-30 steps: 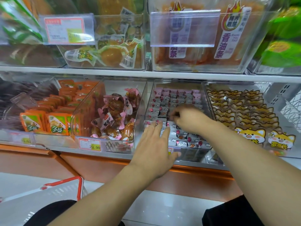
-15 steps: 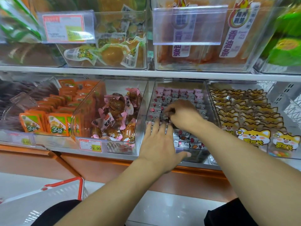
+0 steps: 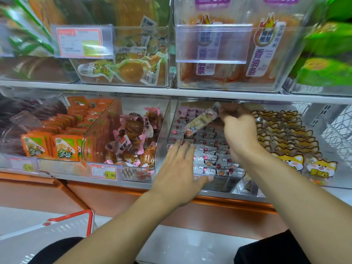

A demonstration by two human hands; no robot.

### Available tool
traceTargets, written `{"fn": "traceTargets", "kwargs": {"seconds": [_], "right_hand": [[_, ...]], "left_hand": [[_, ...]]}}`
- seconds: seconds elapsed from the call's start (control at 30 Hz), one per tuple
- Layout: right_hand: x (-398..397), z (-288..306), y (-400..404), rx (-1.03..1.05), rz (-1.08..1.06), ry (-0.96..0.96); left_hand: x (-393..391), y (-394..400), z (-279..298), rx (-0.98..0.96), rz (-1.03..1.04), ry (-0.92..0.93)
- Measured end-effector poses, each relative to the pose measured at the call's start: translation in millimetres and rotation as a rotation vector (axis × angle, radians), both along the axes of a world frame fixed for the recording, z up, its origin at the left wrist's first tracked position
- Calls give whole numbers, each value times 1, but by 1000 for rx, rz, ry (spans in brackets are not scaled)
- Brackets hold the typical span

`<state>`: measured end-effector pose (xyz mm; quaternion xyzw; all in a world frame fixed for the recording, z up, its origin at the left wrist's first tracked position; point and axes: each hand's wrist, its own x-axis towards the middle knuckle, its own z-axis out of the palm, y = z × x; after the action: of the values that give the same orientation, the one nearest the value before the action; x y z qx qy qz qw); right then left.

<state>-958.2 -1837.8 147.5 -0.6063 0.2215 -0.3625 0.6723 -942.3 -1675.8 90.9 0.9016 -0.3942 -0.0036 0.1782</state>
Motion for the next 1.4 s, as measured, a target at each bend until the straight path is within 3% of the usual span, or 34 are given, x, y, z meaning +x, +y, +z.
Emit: {"fn": "traceTargets", "kwargs": {"seconds": [0.1,0.27,0.4,0.57,0.77,0.93,1.03,1.17,1.4], "right_hand": [[-17,1,0,175,102,-38],[-40,-1,4,418,246,51],[-52,0,6,535,301,55],[-60,-3,0,603,406,125],[-65,-3,-9,477,590,226],[-68,-3,-12,415,611,203],[-71,-3,-12,254,619,208],[-73,-5,-8,46,618,253],[-70,-5,-13,307,597,336]], "left_hand": [[-5,3,7,-294,109,180],[-5,8,27,-933,330,888],[-1,13,34,-1162,363,1145],[0,13,35,-1206,339,1137],[0,9,33,-1133,255,1071],[-1,9,32,-1175,268,1181],[0,10,33,-1160,247,1335],[0,10,33,-1171,221,1272],[1,14,33,-1184,56,1155]]}}
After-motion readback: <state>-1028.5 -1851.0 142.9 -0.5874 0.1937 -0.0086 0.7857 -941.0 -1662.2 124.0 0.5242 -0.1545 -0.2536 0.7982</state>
